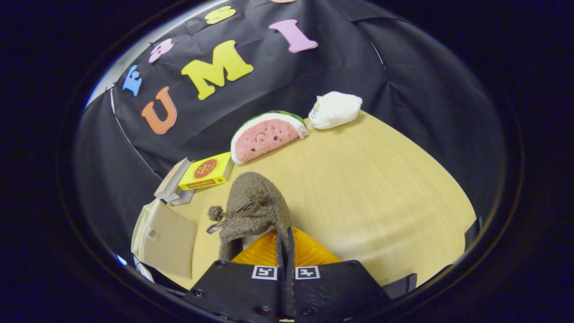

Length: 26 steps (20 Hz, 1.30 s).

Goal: Open the storage box then place both shoes into the box .Put the left shoe in first, then the right shoe, with the right side of both shoes facing outward in a uniform manner.

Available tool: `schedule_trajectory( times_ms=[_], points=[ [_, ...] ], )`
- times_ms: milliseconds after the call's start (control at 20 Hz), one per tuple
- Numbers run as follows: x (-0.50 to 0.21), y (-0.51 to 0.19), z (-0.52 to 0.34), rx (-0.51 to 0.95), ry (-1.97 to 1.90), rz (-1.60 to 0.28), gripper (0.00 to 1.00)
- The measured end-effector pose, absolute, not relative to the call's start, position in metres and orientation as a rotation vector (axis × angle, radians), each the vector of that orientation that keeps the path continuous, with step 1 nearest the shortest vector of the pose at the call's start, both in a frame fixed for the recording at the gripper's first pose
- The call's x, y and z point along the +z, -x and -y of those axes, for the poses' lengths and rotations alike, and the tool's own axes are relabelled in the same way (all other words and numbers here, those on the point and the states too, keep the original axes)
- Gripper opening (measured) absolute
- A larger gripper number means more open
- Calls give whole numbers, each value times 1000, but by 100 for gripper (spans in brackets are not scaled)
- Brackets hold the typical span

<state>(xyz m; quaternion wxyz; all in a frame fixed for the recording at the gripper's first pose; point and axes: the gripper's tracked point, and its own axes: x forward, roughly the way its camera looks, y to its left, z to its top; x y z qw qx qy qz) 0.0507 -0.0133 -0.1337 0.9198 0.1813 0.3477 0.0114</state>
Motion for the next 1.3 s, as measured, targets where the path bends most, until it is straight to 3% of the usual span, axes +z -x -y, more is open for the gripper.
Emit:
schedule_trajectory(
  times_ms=[250, 700, 1300],
  points=[
    [-78, -47, -73, 90, -395, -634, 0],
    [-55, -51, -287, 278, -420, -637, 0],
    [-95, -65, -381, 161, -405, -603, 0]
  ],
)
